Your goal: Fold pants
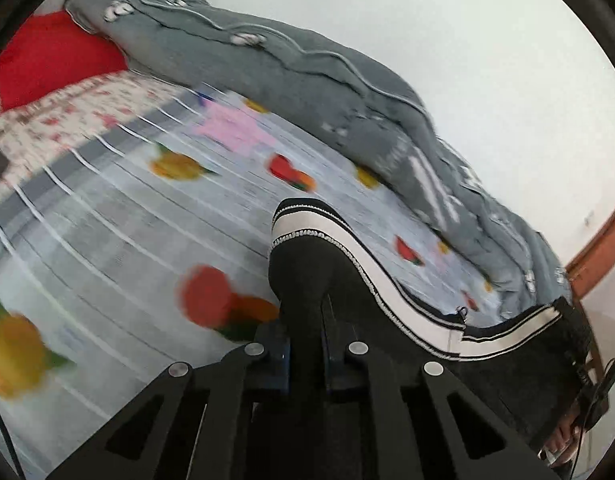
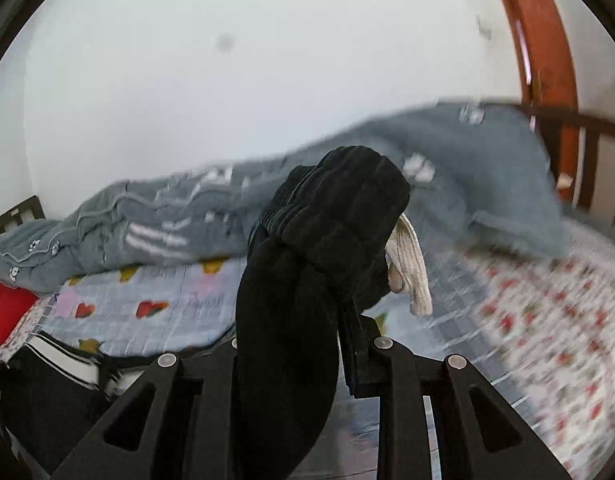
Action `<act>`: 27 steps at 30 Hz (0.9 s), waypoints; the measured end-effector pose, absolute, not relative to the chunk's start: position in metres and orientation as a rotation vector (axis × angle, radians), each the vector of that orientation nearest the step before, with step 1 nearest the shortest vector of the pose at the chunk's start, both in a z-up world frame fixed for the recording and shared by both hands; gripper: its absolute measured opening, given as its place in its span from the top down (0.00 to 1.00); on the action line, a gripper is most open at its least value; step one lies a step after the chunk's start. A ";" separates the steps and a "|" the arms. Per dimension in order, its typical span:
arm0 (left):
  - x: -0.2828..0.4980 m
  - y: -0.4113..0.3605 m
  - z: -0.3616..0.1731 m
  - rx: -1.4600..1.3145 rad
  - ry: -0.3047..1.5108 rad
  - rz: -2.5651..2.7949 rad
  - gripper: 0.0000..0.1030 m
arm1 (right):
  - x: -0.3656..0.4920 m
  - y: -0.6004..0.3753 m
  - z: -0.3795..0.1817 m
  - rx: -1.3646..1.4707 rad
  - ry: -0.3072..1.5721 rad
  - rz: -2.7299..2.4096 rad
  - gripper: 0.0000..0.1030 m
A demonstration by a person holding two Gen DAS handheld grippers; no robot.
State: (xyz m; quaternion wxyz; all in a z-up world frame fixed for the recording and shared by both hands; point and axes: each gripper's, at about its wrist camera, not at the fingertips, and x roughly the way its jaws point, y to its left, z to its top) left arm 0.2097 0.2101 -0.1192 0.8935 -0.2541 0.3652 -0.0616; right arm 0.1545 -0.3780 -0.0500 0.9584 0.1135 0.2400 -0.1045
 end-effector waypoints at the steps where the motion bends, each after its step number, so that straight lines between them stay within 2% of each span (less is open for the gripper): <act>1: 0.212 0.218 -0.120 -0.515 0.760 -0.115 0.89 | 0.161 -0.378 -0.061 0.248 0.511 -0.215 0.75; 3: 0.219 0.226 -0.126 -0.489 0.777 -0.098 0.89 | 0.175 -0.382 -0.092 0.300 0.575 -0.247 0.72; 7: 0.229 0.230 -0.149 -0.484 0.844 -0.086 0.83 | 0.187 -0.404 -0.141 0.387 0.713 -0.319 0.60; 8: 0.232 0.230 -0.153 -0.480 0.860 -0.076 0.78 | 0.185 -0.410 -0.150 0.411 0.749 -0.315 0.59; 9: 0.232 0.231 -0.156 -0.478 0.867 -0.070 0.71 | 0.183 -0.415 -0.158 0.428 0.790 -0.312 0.53; 11: 0.231 0.236 -0.165 -0.510 0.877 -0.073 0.63 | 0.173 -0.420 -0.163 0.421 0.815 -0.305 0.50; 13: 0.225 0.239 -0.168 -0.539 0.874 -0.083 0.63 | 0.161 -0.415 -0.159 0.358 0.806 -0.351 0.37; 19: 0.202 0.239 -0.166 -0.519 0.875 -0.069 0.59 | 0.122 -0.389 -0.126 0.222 0.762 -0.437 0.36; 27: 0.152 0.227 -0.162 -0.434 0.842 -0.043 0.52 | 0.120 -0.330 -0.093 0.261 0.725 -0.272 0.36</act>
